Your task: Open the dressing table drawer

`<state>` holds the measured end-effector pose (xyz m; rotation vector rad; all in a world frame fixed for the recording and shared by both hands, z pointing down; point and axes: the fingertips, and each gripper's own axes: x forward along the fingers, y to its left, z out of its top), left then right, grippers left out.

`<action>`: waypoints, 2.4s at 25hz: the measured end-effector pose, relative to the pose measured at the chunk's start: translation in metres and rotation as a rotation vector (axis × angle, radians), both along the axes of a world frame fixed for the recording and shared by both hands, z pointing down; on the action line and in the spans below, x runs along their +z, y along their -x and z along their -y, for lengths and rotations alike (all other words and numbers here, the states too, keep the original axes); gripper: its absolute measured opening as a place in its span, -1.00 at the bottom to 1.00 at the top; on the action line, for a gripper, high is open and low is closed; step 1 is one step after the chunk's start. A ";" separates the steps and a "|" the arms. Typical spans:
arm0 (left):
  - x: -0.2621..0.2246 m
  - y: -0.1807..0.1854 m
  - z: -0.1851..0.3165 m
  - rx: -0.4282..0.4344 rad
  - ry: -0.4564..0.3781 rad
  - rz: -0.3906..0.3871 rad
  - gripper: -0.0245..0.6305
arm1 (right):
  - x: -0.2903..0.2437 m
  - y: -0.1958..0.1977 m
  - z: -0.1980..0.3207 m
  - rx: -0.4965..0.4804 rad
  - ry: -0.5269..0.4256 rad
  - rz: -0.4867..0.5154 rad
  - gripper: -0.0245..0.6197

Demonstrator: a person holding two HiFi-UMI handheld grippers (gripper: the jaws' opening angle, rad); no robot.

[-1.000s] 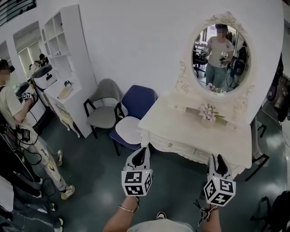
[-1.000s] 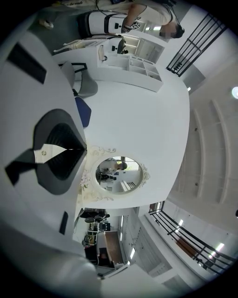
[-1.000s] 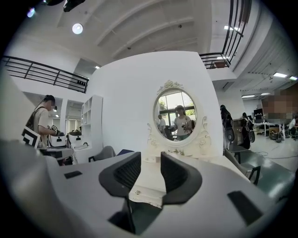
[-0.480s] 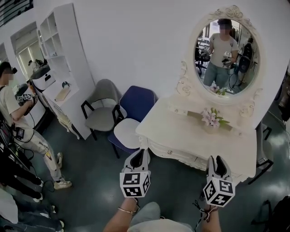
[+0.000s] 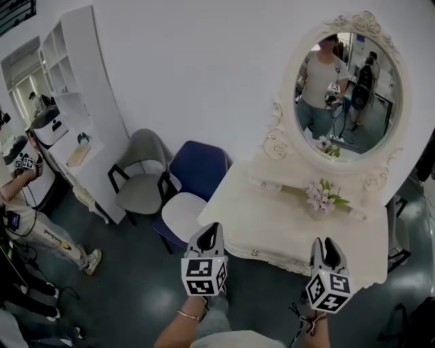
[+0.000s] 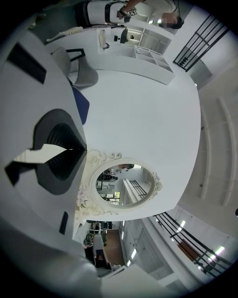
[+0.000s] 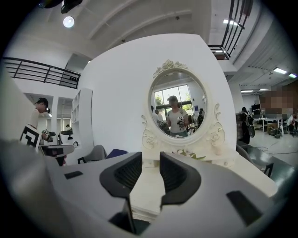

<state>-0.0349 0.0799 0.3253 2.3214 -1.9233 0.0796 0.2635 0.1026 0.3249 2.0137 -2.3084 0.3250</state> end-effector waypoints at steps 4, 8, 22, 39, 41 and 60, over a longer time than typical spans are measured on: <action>-0.010 0.019 0.053 0.029 -0.002 0.010 -0.87 | -0.010 0.016 0.043 0.034 -0.006 0.002 -0.52; -0.017 0.040 0.104 0.059 0.000 0.015 -0.87 | -0.020 0.032 0.085 0.070 -0.014 0.007 -0.52; -0.016 0.073 0.240 0.174 0.022 0.034 -0.87 | -0.015 0.061 0.180 0.213 0.014 0.026 -0.52; 0.003 0.067 0.312 0.173 0.074 0.005 -0.87 | -0.004 0.059 0.254 0.198 0.062 0.000 -0.52; 0.004 0.066 0.318 0.169 0.080 -0.001 -0.87 | -0.002 0.059 0.260 0.195 0.067 -0.001 -0.52; 0.043 0.070 0.344 0.144 0.164 0.039 -0.87 | 0.037 0.073 0.307 0.139 0.149 0.010 -0.52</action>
